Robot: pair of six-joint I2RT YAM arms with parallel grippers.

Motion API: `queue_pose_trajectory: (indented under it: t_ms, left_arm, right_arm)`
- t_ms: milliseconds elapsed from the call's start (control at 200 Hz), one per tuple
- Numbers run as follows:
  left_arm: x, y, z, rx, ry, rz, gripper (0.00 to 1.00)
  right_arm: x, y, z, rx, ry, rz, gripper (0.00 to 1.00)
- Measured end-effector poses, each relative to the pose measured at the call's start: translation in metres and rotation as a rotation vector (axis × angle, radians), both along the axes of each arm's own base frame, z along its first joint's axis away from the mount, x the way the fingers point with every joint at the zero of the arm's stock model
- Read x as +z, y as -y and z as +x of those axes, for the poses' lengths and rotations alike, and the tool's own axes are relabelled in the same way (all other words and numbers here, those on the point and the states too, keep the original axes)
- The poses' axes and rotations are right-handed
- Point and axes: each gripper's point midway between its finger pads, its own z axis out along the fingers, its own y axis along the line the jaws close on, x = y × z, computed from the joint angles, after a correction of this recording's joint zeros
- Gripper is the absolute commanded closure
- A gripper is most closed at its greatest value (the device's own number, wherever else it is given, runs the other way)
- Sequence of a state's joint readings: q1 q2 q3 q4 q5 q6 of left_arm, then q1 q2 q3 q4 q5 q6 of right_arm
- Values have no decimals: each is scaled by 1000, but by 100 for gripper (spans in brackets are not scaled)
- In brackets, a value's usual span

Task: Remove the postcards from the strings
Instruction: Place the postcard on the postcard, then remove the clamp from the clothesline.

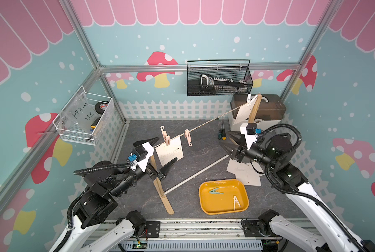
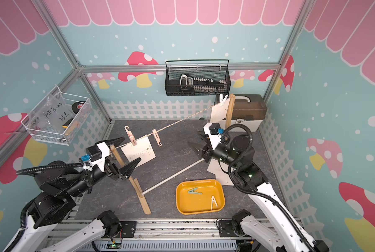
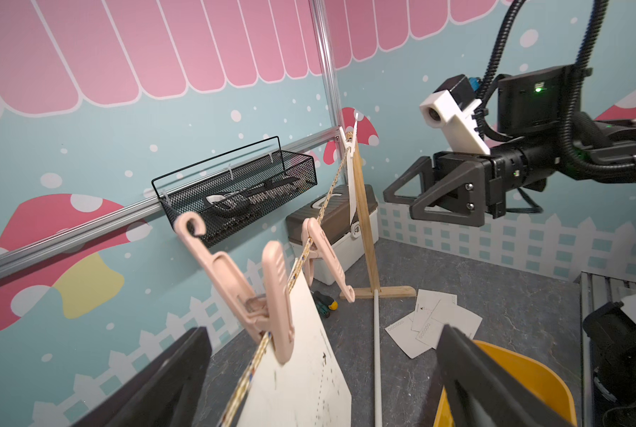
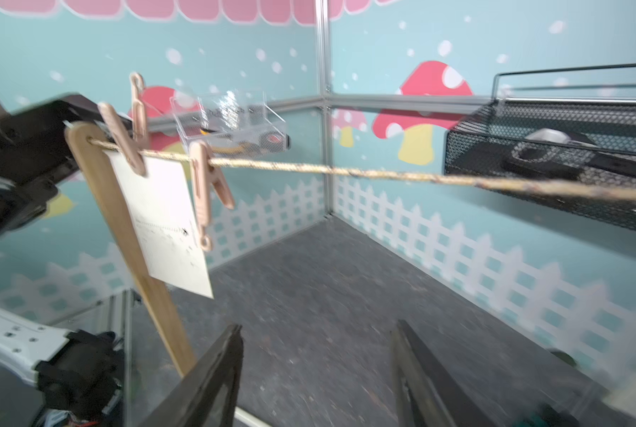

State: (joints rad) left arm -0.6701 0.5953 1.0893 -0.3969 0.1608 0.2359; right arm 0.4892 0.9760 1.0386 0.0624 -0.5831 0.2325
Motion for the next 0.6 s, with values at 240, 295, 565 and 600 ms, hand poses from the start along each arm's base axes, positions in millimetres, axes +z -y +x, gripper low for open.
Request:
queue_pose_trajectory:
  t_ms: [240, 295, 565, 600]
  left_arm:
    - [27, -29, -24, 40, 59, -86, 0]
    - [31, -34, -26, 55, 68, -100, 0]
    - [28, -39, -20, 98, 41, -111, 0]
    - [28, -38, -19, 99, 38, -110, 0]
  right_arm:
    - [-11, -52, 6, 298, -36, 23, 20]
    - [-7, -61, 2, 352, -21, 25, 19]
    - [17, -89, -10, 509, 57, 39, 17]
    - [18, -92, -9, 518, 59, 39, 17]
